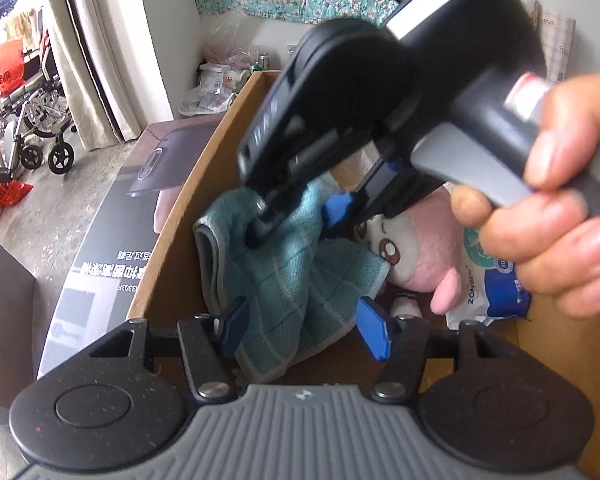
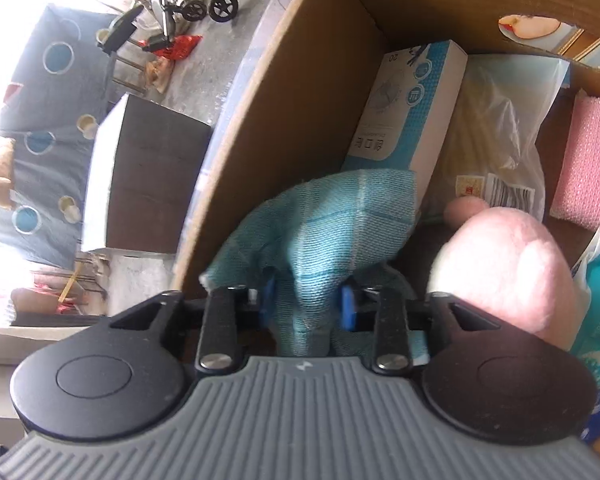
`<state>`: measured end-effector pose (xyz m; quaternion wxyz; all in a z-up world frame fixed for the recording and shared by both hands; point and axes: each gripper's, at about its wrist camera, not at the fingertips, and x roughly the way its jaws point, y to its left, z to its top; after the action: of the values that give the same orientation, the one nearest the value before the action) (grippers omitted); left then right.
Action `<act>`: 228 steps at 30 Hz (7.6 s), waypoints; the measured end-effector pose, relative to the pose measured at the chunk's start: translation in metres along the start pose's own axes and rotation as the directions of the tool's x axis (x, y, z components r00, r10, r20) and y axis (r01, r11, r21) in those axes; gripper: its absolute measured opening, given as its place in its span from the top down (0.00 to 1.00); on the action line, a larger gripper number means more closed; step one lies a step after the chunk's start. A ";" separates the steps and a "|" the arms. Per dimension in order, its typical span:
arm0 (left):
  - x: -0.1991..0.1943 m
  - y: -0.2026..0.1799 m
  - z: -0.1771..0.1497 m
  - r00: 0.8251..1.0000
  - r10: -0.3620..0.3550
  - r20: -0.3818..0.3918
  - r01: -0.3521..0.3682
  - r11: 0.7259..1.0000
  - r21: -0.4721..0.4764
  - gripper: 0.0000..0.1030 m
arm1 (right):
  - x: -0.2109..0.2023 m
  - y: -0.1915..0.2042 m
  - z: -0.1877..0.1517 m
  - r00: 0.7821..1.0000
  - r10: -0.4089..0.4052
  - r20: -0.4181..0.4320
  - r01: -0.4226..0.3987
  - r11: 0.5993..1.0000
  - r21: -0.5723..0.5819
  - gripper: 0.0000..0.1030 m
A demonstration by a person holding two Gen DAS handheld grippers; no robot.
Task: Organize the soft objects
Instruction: 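Lower the towel into the box and open the right gripper, then move the right gripper back to the orange-white striped cloth, then close the right gripper on the orange-white striped cloth, then lift the striped cloth with the right gripper and carry it to the box, then lower the striped cloth into the box and open the right gripper, then move the right gripper to the white yogurt cup on the table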
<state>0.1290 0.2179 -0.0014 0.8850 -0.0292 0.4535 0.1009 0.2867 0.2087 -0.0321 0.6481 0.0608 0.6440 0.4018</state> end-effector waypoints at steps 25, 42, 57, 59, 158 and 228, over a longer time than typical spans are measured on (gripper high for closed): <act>0.068 0.030 0.032 0.972 -0.071 -0.223 0.043 0.991 -0.127 0.77 | -0.172 -0.080 -0.107 0.903 0.182 0.388 -0.179 0.983 -0.045 0.39; 0.033 0.012 0.042 0.994 0.011 -0.111 -0.014 1.000 -0.023 0.31 | -0.202 -0.104 -0.218 0.808 0.003 0.589 0.071 0.992 -0.103 0.16; -0.117 -0.072 -0.010 0.931 -0.224 0.288 0.222 0.974 0.042 0.10 | -0.260 -0.141 -0.347 0.597 -0.303 0.743 0.440 0.898 0.013 0.01; -0.120 -0.093 -0.020 0.910 -0.275 0.311 0.270 0.961 0.061 0.08 | -0.266 -0.154 -0.363 0.563 -0.381 0.733 0.509 0.859 0.056 0.01; -0.136 -0.197 -0.021 0.852 -0.357 0.383 0.245 0.919 0.310 0.72 | -0.279 -0.201 -0.242 0.694 0.113 0.711 -0.150 0.989 -0.011 0.73; -0.016 -0.211 0.041 0.891 -0.432 0.138 0.397 0.890 0.224 0.61 | -0.296 -0.278 -0.260 0.648 -0.245 0.721 0.141 0.969 0.202 0.51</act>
<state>0.1955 0.0151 0.0271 0.9228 -0.0318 0.3605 -0.1322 0.2250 -0.2690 -0.0079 0.8872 0.1907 0.3523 0.2291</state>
